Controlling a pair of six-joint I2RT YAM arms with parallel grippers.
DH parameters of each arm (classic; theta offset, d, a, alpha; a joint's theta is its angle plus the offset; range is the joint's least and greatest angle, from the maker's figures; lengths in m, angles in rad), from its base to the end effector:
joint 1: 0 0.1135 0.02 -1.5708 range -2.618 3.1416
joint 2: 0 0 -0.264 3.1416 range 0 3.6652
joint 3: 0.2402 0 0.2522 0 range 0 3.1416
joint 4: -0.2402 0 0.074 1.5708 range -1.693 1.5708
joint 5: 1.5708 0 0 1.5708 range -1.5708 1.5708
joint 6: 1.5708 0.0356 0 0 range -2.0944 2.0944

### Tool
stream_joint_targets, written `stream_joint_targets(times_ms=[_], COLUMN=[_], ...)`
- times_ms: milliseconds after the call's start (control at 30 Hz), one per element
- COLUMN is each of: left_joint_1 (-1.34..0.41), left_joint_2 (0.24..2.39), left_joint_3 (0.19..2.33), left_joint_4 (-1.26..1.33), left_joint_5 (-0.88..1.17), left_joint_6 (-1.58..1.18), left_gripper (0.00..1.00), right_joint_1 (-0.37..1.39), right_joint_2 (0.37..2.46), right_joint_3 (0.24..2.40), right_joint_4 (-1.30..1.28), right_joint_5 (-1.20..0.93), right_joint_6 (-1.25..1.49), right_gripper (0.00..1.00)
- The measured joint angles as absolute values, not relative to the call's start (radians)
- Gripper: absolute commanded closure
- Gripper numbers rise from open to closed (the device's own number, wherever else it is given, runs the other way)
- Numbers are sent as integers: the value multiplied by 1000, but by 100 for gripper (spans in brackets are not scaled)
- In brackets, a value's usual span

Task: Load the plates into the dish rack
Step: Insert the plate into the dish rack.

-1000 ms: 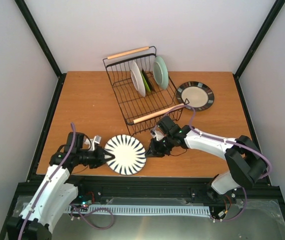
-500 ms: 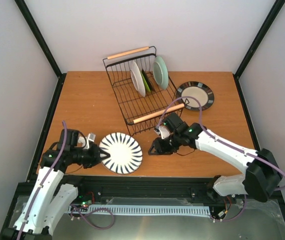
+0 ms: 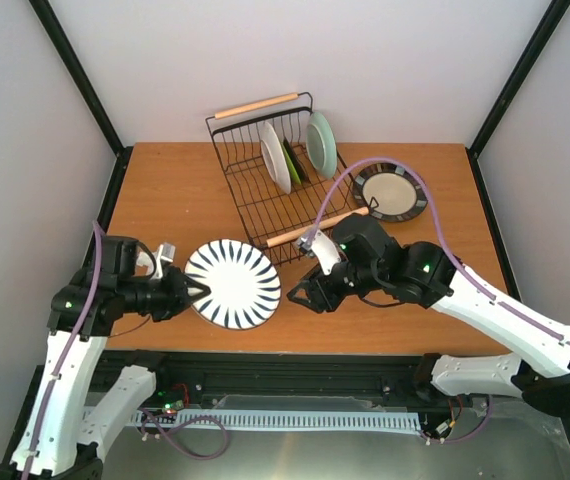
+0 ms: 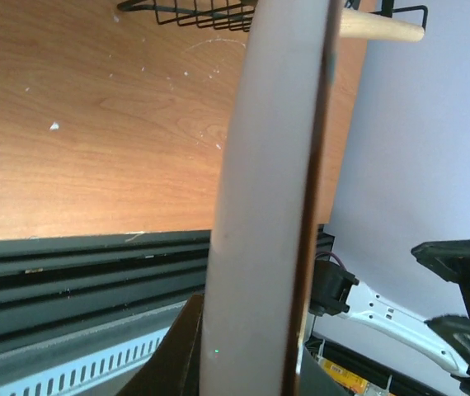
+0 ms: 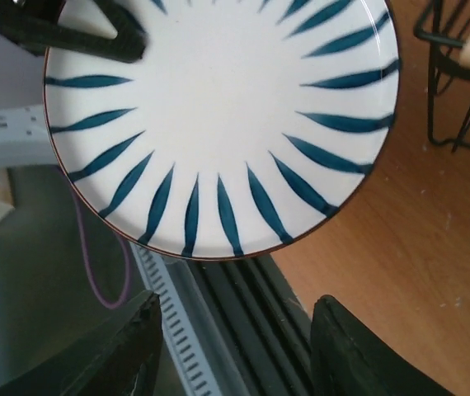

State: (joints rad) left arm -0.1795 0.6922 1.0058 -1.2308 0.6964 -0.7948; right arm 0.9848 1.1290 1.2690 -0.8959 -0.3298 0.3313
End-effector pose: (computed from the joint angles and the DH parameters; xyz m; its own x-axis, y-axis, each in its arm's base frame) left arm 0.0873 -0.0391 0.3342 -0.9188 -0.3898 -0.0624 -0.1928 0.5811 -0.7907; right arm 0.1119 0.1894 0.3719 -0.6575 -0.4341 -0.6158 -0.7452 0.4950 0.4468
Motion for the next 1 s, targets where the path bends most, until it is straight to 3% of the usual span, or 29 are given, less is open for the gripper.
stream_joint_targets(times_ms=[233, 600, 1000], left_joint_1=[-180, -180, -180], left_joint_2=[752, 852, 922], left_joint_3=[1131, 1232, 1288], left_joint_4=[-1329, -1332, -1340], left_joint_5=[674, 677, 700], left_joint_6=[-804, -834, -841], left_gripper=[99, 99, 99], right_joint_1=[1208, 1578, 1697], right_joint_2=[1221, 1273, 1355], right_joint_3=[1420, 1464, 1462], right_joint_4=[-936, -863, -752], right_joint_5=[-66, 490, 610], right_joint_6=[184, -96, -207], right_gripper=[41, 38, 37])
